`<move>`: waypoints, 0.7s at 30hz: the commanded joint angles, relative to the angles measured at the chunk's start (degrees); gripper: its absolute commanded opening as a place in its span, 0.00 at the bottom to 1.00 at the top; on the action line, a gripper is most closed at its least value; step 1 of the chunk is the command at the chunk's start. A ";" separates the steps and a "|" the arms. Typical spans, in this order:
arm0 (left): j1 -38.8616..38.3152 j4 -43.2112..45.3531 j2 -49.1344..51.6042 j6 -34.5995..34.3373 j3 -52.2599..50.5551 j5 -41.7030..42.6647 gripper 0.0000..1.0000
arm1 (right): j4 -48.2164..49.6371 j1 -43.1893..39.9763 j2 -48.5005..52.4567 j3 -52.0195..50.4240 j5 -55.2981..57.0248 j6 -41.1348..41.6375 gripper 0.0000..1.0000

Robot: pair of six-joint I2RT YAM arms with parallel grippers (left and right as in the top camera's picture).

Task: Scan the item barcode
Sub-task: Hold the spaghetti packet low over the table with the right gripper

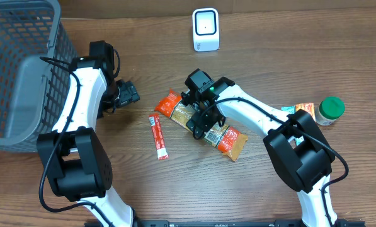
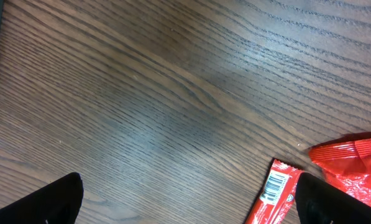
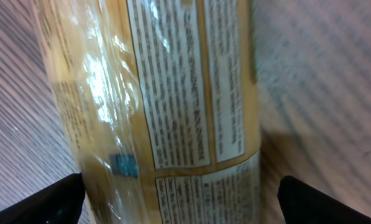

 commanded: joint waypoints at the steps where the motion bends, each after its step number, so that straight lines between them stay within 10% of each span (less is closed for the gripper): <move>1: -0.13 0.04 -0.96 1.53 0.11 -0.28 1.00 | -0.02 0.11 0.87 -1.22 -0.57 0.00 0.92; 5: -0.13 0.04 -0.96 1.53 0.11 -0.26 1.00 | -0.09 0.11 0.85 -1.03 -0.55 0.00 0.60; 8: -0.13 0.04 -0.96 1.53 0.11 -0.26 1.00 | -0.66 0.11 0.26 -0.66 -0.55 0.00 0.55; 21: -0.13 0.04 -0.96 1.53 0.11 -0.26 1.00 | 3.98 0.11 -0.96 0.07 -0.52 -0.28 0.91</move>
